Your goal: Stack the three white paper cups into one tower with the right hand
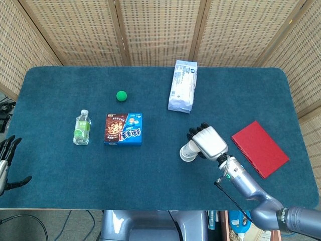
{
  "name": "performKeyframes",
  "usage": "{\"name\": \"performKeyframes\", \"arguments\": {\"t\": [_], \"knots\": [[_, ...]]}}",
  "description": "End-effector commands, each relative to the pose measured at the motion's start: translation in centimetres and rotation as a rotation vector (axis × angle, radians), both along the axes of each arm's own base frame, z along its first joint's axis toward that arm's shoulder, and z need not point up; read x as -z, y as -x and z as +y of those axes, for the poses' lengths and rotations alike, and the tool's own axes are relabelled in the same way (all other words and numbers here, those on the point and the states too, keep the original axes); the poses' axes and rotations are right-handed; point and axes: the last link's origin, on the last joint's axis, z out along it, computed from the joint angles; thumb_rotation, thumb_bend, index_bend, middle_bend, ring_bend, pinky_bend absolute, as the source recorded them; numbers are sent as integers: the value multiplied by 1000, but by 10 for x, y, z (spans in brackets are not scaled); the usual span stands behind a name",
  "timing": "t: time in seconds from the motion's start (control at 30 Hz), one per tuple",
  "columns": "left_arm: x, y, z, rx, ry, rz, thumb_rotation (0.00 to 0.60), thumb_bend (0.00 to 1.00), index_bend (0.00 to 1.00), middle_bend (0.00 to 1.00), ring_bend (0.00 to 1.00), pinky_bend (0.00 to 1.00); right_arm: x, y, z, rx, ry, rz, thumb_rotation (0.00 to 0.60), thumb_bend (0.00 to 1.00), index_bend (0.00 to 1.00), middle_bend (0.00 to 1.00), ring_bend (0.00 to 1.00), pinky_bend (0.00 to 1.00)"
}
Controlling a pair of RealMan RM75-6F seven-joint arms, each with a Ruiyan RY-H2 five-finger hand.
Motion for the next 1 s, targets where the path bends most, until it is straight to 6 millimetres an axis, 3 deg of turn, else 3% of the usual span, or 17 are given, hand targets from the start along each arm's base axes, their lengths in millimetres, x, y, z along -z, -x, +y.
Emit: {"name": "performKeyframes", "arguments": {"t": [0.03,0.17,0.43,0.57,0.67,0.77,0.87,0.9,1.0], "knots": [[0,0,0,0,1,0,600,126,0,0,0,0,0,2,0,18,-11,26,600,266,227,169,304,340],[0,0,0,0,2,1,600,126,0,0,0,0,-1,2,1,25,-8,27,600,253,205,120,285,340],[0,0,0,1,2,2,600,126,0,0,0,0,-5,4,3,26,-1,38,600,253,204,120,281,335],[0,0,0,1,2,1,600,126,0,0,0,0,-10,5,7,28,10,27,600,241,205,119,258,282],[0,0,0,0,1,-2,600,126,0,0,0,0,-20,12,15,32,27,9,600,131,192,78,155,165],[-2,0,0,4,-5,-6,600,126,0,0,0,0,-34,31,29,50,62,-19,600,4,80,2,6,10],[-3,1,-1,9,-8,-11,600,126,0,0,0,0,-50,61,49,89,120,-73,600,0,6,0,0,0],[-2,1,-3,13,-4,-15,600,126,0,0,0,0,-60,84,67,139,156,-123,600,0,0,0,0,0],[-2,1,-4,18,3,-18,600,126,0,0,0,0,-67,110,89,148,191,-174,600,0,0,0,0,0]]}}
